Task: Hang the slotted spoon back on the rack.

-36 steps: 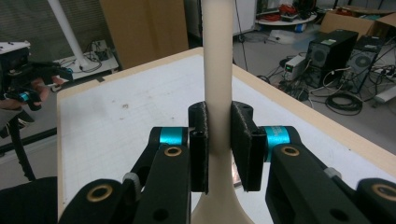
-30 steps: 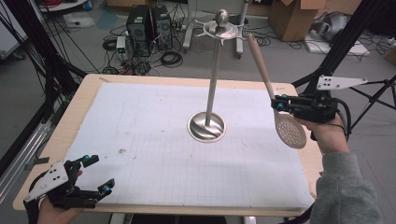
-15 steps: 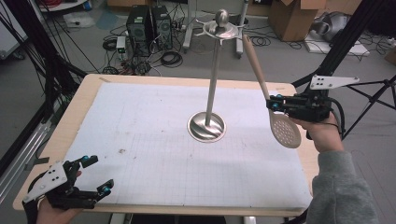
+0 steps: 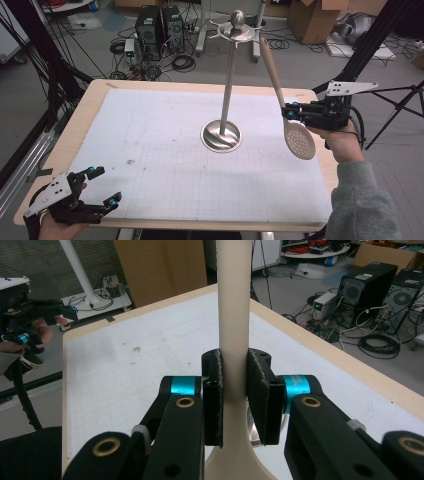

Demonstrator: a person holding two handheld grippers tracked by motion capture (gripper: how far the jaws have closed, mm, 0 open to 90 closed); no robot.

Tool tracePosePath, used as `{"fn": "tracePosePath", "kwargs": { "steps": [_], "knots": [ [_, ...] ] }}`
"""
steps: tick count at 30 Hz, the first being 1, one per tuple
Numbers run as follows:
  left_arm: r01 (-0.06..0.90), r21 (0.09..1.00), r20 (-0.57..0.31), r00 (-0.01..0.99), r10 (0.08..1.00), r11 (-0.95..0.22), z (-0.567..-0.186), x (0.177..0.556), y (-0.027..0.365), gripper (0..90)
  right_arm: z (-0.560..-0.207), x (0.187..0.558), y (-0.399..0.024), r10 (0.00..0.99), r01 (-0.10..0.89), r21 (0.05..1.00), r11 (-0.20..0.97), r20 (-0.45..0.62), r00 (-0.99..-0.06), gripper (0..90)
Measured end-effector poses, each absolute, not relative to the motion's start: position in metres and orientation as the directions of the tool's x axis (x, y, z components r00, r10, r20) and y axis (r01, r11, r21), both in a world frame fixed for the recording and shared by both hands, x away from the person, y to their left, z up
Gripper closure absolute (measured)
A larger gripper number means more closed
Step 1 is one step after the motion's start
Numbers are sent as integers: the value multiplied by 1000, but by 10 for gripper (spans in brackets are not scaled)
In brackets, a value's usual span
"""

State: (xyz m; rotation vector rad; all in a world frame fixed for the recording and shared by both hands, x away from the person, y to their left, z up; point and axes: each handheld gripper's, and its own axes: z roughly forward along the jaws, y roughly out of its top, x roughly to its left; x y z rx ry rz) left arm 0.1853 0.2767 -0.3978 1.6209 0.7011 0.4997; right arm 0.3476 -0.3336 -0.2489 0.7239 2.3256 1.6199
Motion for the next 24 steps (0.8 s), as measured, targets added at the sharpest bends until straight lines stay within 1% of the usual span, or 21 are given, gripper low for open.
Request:
{"fn": "tracePosePath", "kwargs": {
  "steps": [12,24],
  "knots": [
    [161,984,-63,722,689,-79,-397,185,278,43,-250,350,-325,507,274,913,302,89,-857,780],
    [162,983,-63,721,690,-80,-397,185,278,43,-250,352,-320,518,288,907,306,95,-850,779]
  ]
}}
